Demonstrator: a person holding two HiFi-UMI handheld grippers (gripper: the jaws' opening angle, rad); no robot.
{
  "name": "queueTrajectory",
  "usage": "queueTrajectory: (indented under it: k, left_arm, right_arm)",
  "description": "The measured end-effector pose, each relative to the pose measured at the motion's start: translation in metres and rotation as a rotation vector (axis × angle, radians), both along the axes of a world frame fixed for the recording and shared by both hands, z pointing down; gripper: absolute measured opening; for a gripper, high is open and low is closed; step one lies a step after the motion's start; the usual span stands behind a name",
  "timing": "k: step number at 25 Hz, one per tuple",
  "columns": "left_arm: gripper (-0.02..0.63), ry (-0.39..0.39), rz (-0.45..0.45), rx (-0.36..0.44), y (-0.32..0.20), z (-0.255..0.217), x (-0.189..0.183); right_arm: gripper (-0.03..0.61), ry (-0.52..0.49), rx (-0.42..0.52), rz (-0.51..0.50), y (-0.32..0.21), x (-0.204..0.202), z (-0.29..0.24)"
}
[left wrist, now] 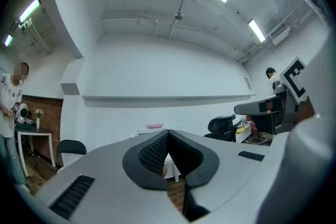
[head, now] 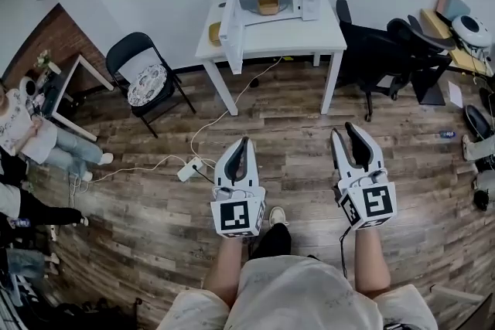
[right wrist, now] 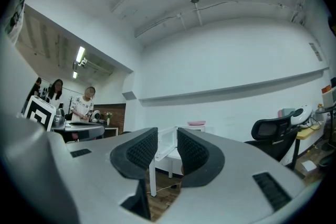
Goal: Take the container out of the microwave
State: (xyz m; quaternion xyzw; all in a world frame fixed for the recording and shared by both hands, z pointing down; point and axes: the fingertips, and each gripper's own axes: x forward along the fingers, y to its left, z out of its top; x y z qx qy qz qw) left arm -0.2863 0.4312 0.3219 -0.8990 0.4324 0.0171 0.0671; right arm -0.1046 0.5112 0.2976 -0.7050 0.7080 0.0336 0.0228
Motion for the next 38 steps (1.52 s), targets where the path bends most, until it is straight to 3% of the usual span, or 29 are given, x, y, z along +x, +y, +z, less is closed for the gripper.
queueTrajectory:
  k: [16,24,28,38]
  left_arm:
    - [0.006,0.036,-0.044,-0.03,-0.179,0.008,-0.029]
    - [0.006,0.039,-0.046,-0.052,-0.24,0.016,-0.043]
    - [0.006,0.023,-0.035,-0.072,-0.252,0.019,-0.033]
    - [0.006,-0.004,-0.001,-0.023,-0.29,0.011,0.035]
  right_arm:
    - [0.13,0.034,-0.047,-0.02,-0.185,-0.022,-0.002]
    - [0.13,0.041,-0.058,-0.053,-0.245,-0.04,-0.002]
    - [0.13,0.026,-0.052,-0.034,-0.256,-0.029,-0.002]
    - [0.13,0.001,-0.024,-0.014,-0.294,0.033,0.005]
